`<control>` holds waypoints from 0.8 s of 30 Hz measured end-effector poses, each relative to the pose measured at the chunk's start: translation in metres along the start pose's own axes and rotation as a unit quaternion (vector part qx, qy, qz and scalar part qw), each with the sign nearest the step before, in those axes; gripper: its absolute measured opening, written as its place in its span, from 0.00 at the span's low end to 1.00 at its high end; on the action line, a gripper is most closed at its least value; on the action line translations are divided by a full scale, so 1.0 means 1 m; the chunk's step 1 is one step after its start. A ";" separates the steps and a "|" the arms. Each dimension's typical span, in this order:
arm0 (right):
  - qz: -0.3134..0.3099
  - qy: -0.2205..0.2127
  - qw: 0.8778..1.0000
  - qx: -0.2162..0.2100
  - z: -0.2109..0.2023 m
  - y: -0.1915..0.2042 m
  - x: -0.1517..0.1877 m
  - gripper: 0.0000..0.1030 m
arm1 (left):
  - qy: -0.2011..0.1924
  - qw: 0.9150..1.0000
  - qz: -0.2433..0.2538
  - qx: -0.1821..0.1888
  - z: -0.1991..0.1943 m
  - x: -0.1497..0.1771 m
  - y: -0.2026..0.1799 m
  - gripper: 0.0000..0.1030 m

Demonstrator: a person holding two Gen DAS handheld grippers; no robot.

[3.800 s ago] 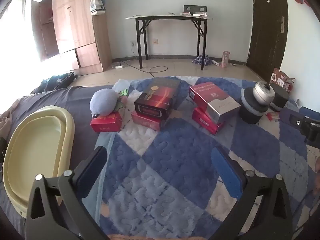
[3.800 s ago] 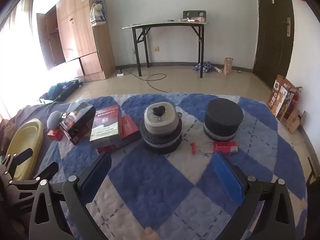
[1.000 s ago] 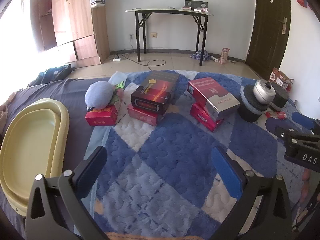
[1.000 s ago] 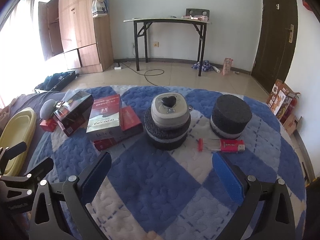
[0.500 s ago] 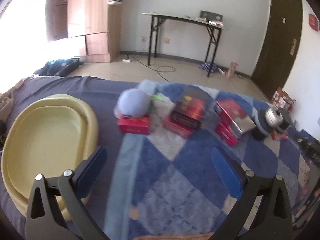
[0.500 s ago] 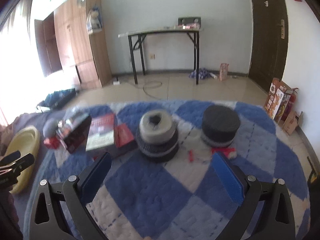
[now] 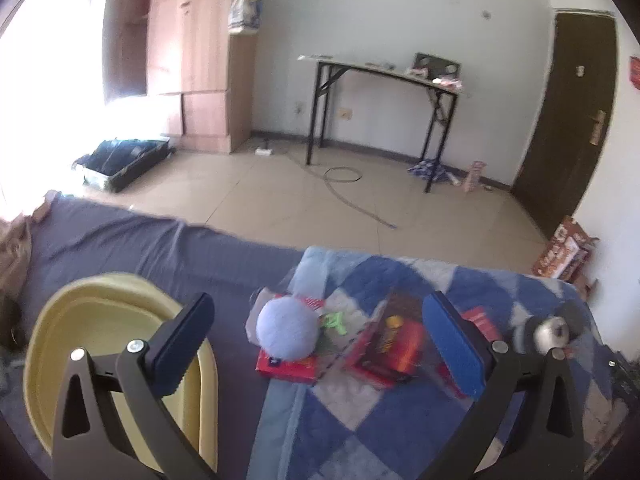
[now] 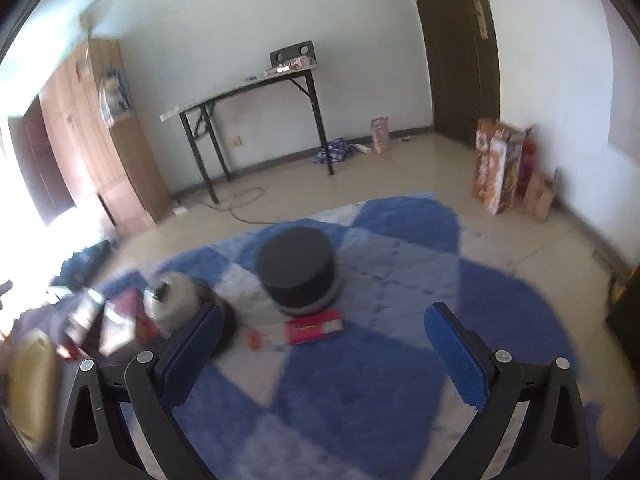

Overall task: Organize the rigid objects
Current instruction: 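Grasp the blue plush ball with the left tool while the right tool grasps the red lighter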

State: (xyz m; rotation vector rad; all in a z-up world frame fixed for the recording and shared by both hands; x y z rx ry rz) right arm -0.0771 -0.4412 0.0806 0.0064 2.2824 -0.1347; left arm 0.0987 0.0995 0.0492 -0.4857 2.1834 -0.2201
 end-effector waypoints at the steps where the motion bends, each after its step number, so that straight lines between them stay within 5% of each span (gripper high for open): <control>1: -0.013 0.009 1.000 0.009 0.004 0.000 0.001 1.00 | 0.008 1.000 0.005 -0.003 0.013 0.003 0.004 1.00; 7: -0.025 0.025 0.999 -0.025 0.032 0.020 0.005 1.00 | 0.046 0.998 -0.011 -0.035 0.062 0.018 0.024 1.00; 13: -0.013 0.055 0.997 -0.047 0.068 0.026 0.011 1.00 | 0.039 0.999 -0.003 -0.021 0.064 0.019 0.025 1.00; 24: -0.070 0.084 0.994 -0.003 0.106 0.048 0.011 1.00 | 0.055 0.998 -0.024 -0.022 0.079 0.018 0.048 1.00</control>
Point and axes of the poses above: each gripper's, at about its wrist camera, not at the fingertips, and z roughly the way its jaws point, y to its left, x to its underside, the point moved 3 cm from there along z, roughly the way its jaws point, and after that the axes turned 15 degrees about -z, right-handed, at the moved point
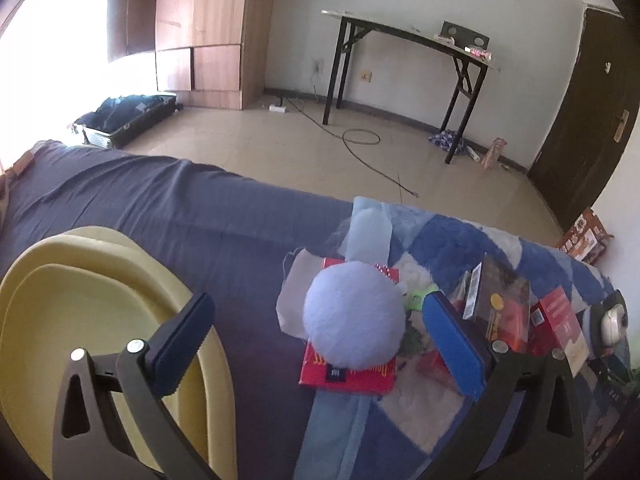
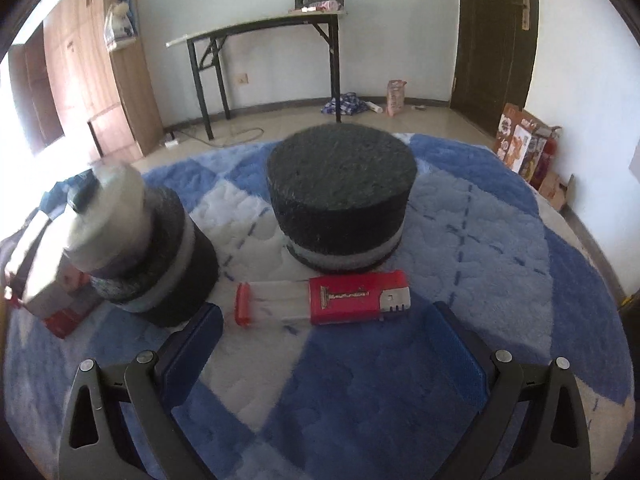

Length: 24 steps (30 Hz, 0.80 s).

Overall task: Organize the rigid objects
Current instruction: 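Grasp the blue plush ball with the left tool while the right tool grasps the red lighter, then carry ball and lighter to the yellow basin and release both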

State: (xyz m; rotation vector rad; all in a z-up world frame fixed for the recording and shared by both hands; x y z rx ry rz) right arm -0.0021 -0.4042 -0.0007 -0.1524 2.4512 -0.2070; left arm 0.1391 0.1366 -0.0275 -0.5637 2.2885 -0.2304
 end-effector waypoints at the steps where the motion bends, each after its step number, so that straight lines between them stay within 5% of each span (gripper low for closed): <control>1: -0.009 0.003 1.000 0.013 0.001 0.003 -0.001 1.00 | 0.000 1.000 0.002 0.003 0.001 0.001 -0.002 1.00; 5: -0.024 0.002 0.999 0.029 0.001 0.012 -0.003 1.00 | -0.014 0.999 0.034 -0.030 0.008 0.008 -0.013 1.00; 9: -0.009 -0.005 1.000 0.017 0.001 0.007 -0.001 0.96 | -0.010 1.000 0.015 -0.009 0.012 0.008 -0.013 0.98; 13: -0.003 -0.015 1.000 0.021 -0.004 0.004 0.000 0.80 | -0.007 1.000 0.011 0.014 0.012 0.006 -0.012 0.68; 15: -0.004 -0.016 1.000 0.021 -0.006 0.005 0.007 0.80 | 0.000 1.000 0.010 0.023 0.013 0.006 -0.013 0.53; 24: 0.009 -0.020 1.000 0.004 -0.023 -0.005 0.015 0.79 | -0.001 0.999 -0.003 0.053 -0.005 -0.003 -0.005 0.47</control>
Point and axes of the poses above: each gripper's, at about its wrist camera, not at the fingertips, and z roughly the way its jaws point, y to its left, x to its underside, the point moved 3 cm from there along z, roughly the way its jaws point, and after that the axes turned 15 degrees about -z, right-handed, at the moved point
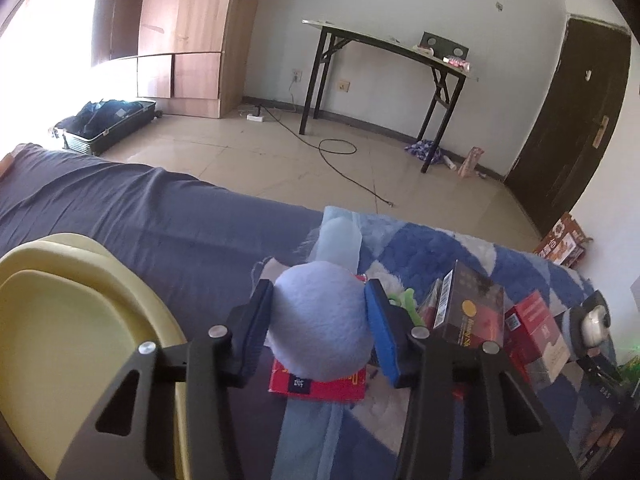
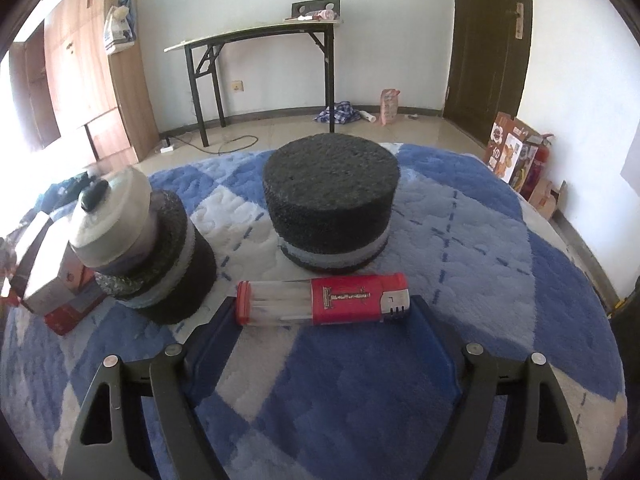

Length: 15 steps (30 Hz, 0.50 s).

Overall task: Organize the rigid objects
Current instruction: 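Carry ball and lighter to the yellow basin and release both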

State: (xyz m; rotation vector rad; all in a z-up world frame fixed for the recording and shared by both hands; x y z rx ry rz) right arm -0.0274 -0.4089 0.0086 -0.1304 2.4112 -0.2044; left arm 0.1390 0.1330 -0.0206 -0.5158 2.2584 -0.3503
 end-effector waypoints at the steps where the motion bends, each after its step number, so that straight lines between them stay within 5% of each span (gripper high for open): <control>1: 0.005 0.000 1.000 -0.005 -0.002 -0.003 0.001 0.79 | 0.003 1.000 -0.002 0.002 -0.001 -0.001 0.001 0.47; 8: 0.010 -0.019 1.000 -0.012 -0.025 -0.019 -0.002 0.79 | -0.030 0.999 -0.011 0.007 -0.046 -0.018 0.009 0.45; 15: -0.041 -0.151 0.986 -0.054 -0.108 -0.007 -0.023 0.80 | -0.091 0.994 -0.027 -0.060 -0.121 -0.040 0.044 0.45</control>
Point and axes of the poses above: each gripper's, at about its wrist camera, not at the fingertips, and z roughly the way its jaws point, y to its left, x to its underside, the point moved 3 cm from there along z, roughly the way its jaws point, and after that the axes turned 15 degrees about -z, right-handed, at the moved point
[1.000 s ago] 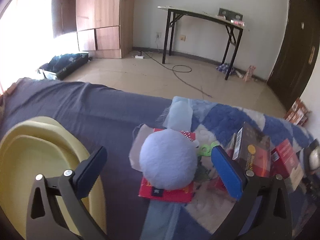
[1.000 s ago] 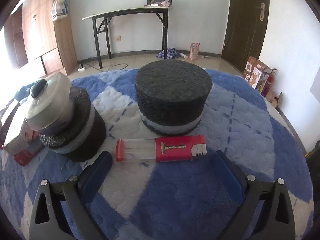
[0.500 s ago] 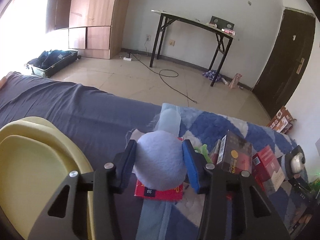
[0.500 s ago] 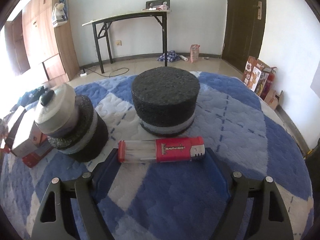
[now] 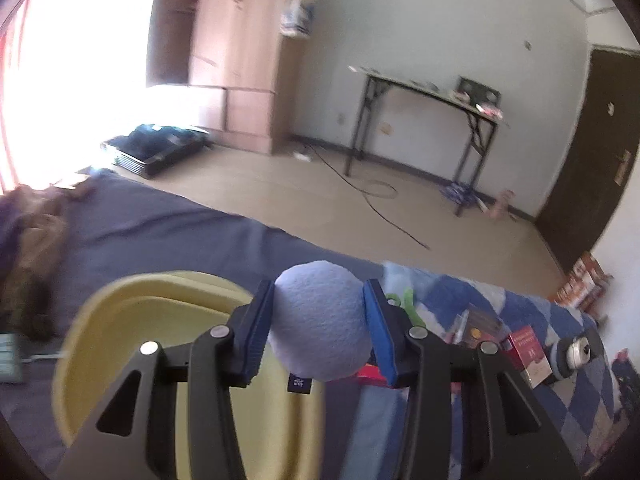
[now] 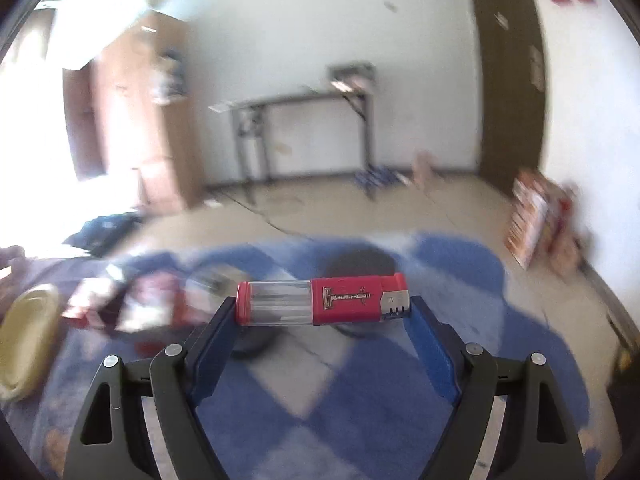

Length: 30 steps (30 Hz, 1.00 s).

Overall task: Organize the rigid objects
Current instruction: 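Carry ball and lighter to the yellow basin and release both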

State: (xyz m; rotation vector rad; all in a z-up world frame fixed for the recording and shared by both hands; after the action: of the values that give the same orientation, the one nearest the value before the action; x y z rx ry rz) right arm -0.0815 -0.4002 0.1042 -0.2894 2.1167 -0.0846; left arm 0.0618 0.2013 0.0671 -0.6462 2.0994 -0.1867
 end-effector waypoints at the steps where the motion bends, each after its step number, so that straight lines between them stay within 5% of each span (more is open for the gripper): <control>1: -0.024 -0.021 0.999 -0.020 -0.012 0.017 -0.011 0.80 | -0.010 1.000 -0.002 -0.011 -0.012 -0.004 0.010 0.45; 7: -0.128 -0.069 0.970 -0.195 -0.039 0.139 -0.049 0.79 | -0.027 0.997 -0.045 -0.055 -0.037 -0.016 0.074 0.46; 9: -0.162 -0.068 0.946 -0.273 -0.037 0.194 -0.057 0.80 | -0.015 0.996 -0.063 -0.066 -0.025 -0.016 0.092 0.46; 14: -0.286 -0.033 0.879 -0.380 -0.019 0.324 -0.045 0.79 | 0.053 0.990 -0.092 -0.090 0.015 -0.002 0.135 0.46; 16: -0.334 -0.005 0.855 -0.397 -0.005 0.366 -0.032 0.79 | 0.079 0.987 -0.108 -0.089 0.032 0.008 0.149 0.46; 20: -0.397 0.034 0.826 -0.399 0.011 0.423 -0.021 0.79 | 0.116 0.982 -0.121 -0.086 0.053 0.022 0.157 0.46; 30: -0.431 0.098 0.796 -0.413 0.062 0.489 -0.025 0.79 | 0.150 0.972 -0.143 -0.107 0.078 0.037 0.172 0.47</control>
State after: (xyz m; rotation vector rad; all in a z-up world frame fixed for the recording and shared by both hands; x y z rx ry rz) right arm -0.1014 0.0836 0.0066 -1.8219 1.9270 0.3076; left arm 0.0435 0.3368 -0.0680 -1.1108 2.3262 -0.2318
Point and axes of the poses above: each gripper's, at about its wrist camera, not at the fingertips, and z roughly the way its jaws point, y to its left, x to its underside, the point moved 3 cm from there along z, roughly the way its jaws point, and after that the axes turned 15 degrees about -z, right-handed, at the moved point
